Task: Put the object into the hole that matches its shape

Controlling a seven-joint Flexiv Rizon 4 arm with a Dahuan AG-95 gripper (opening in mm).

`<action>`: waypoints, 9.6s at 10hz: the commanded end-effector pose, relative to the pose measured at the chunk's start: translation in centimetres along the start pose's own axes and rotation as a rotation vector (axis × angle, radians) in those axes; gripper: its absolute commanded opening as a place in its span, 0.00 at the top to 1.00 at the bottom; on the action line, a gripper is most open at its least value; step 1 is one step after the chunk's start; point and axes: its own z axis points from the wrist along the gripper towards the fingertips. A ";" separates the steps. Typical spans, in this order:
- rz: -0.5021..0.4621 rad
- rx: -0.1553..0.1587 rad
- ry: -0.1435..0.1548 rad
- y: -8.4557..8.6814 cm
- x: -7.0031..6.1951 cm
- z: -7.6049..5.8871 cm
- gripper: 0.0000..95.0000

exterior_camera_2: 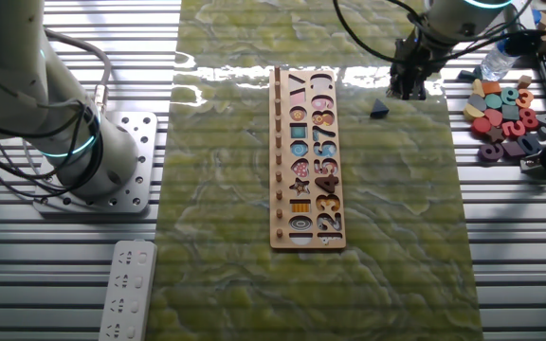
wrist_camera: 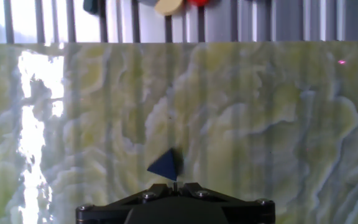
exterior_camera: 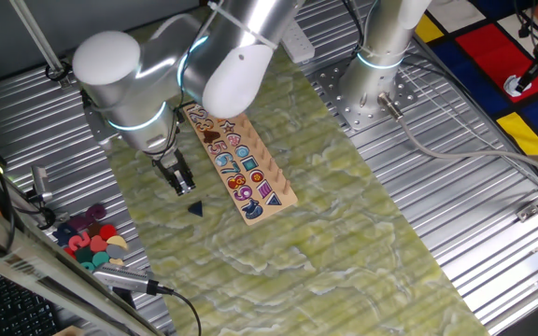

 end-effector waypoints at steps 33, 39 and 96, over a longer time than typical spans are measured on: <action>0.187 0.014 -0.084 1.7 -0.2 7.9 0.60; 0.190 0.016 -0.086 1.7 -0.2 8.1 0.60; -0.108 0.014 0.044 8.4 13.2 5.0 1.00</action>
